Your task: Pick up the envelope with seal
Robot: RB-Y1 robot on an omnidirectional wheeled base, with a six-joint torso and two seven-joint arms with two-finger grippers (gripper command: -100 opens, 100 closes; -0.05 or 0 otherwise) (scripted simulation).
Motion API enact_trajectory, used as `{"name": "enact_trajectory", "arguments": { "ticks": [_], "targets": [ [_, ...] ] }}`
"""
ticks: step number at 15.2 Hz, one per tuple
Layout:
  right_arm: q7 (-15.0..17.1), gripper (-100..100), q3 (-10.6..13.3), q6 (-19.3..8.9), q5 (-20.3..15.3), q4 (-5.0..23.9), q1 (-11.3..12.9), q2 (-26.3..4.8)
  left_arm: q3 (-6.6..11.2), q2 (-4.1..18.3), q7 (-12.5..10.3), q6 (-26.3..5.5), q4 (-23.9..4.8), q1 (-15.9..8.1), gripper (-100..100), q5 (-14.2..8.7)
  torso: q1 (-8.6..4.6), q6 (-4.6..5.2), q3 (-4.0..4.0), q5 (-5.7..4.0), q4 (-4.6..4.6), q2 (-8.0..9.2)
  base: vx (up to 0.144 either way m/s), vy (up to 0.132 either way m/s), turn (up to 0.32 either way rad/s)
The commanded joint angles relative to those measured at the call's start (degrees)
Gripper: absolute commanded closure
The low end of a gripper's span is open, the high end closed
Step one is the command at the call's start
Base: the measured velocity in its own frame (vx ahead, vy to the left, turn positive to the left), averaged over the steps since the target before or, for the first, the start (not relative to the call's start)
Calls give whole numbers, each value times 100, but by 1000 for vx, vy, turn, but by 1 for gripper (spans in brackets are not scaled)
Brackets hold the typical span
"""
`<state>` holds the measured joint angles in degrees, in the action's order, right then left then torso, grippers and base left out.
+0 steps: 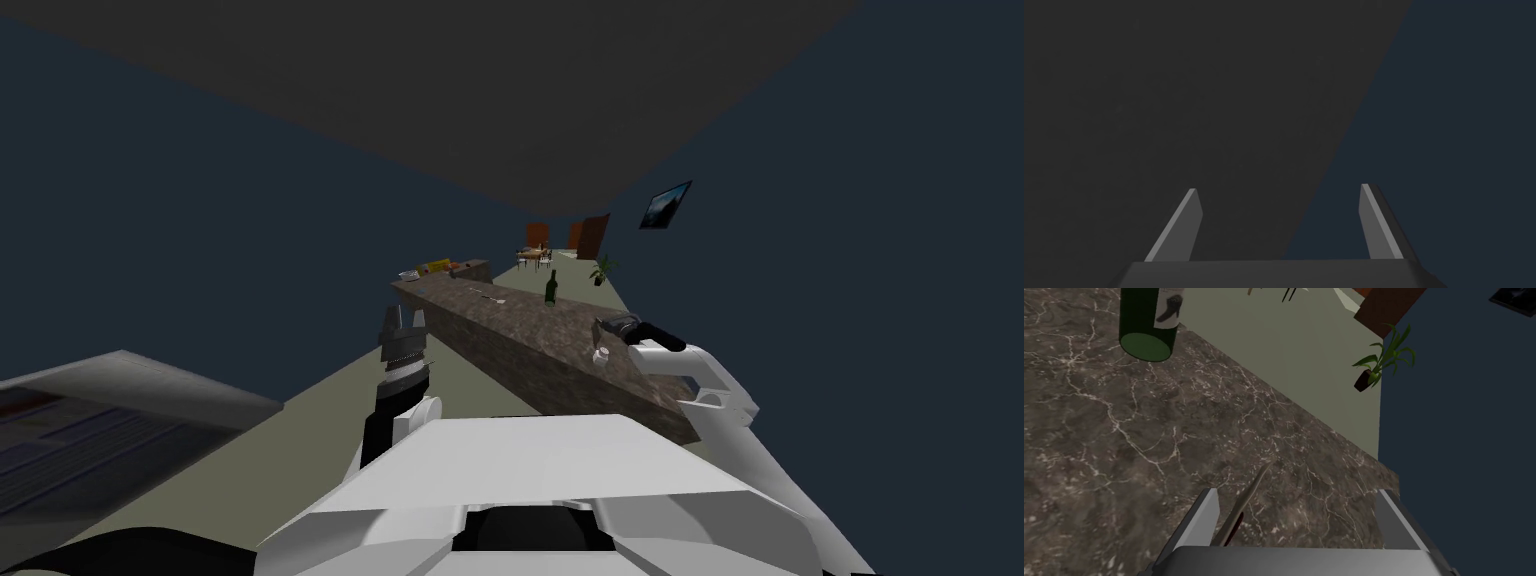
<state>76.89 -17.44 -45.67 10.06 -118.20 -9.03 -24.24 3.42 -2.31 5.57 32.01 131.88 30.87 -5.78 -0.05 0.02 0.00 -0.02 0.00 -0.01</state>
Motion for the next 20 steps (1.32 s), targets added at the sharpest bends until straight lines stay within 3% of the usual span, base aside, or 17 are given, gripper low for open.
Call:
{"name": "enact_trajectory", "arguments": {
  "ticks": [1, 4, 6, 8, 10, 12, 13, 15, 17, 19, 20],
  "targets": [
    [286, -100, -82, -286, 11, 66, 98, -59, 0, 0, 0, 0, 0, 0, 0, 0, 0, 0, 0, 0, 0, 0, -17, -15, 103],
    [401, -100, -82, -546, 11, 66, 98, -59, 0, 0, 0, 0, 0, 0, 0, 0, -2, -1, 1, 0, 1, 2, -12, -9, 77],
    [739, -100, -159, -858, 29, 155, 191, -119, 0, 0, 0, 0, 0, -1, 0, 0, -1, -5, 0, 0, 0, 1, -20, -13, 162],
    [750, -100, -159, -958, 29, 155, 191, -119, 0, 0, 0, 0, 0, 0, 0, 0, -2, -1, 1, 0, 0, 2, -6, -6, 36],
    [1090, -100, -234, -1270, 47, 242, 281, -174, 0, 0, 0, 0, 0, -1, 0, 0, -1, -4, 0, 1, 0, 1, -15, -7, 169],
    [1090, -100, -234, -1360, 47, 242, 281, -174, 0, 0, 0, 0, 0, 0, 0, 0, 0, -1, 0, 0, 0, 0, -4, -3, 31],
    [1342, -100, -306, -1559, 64, 326, 369, -227, 0, 0, 0, 0, 0, 0, 0, 0, 2, 0, -1, 1, 0, -2, -6, -1, 94],
    [1419, -100, -306, -1749, 64, 326, 369, -227, 0, 0, 0, 0, 0, -1, 0, 0, -1, -3, 0, 1, 0, 0, -17, -18, 109],
    [1732, -100, -376, -1998, 80, 408, 453, -275, 0, 0, 0, 0, 0, -1, 0, 0, -6, -3, 2, -1, 1, 4, -24, -27, 135],
    [1735, -100, -376, -2124, 80, 408, 453, -275, 0, 0, 0, 0, 0, 0, 0, 0, -5, 0, 1, -1, 1, 2, -6, -7, 21],
    [1988, -100, -443, -2337, 96, 486, 534, -319, 0, 0, 0, 0, 0, 0, 0, 0, -1, 0, 0, 0, 0, 0, -6, -2, 129]
  ]
}}
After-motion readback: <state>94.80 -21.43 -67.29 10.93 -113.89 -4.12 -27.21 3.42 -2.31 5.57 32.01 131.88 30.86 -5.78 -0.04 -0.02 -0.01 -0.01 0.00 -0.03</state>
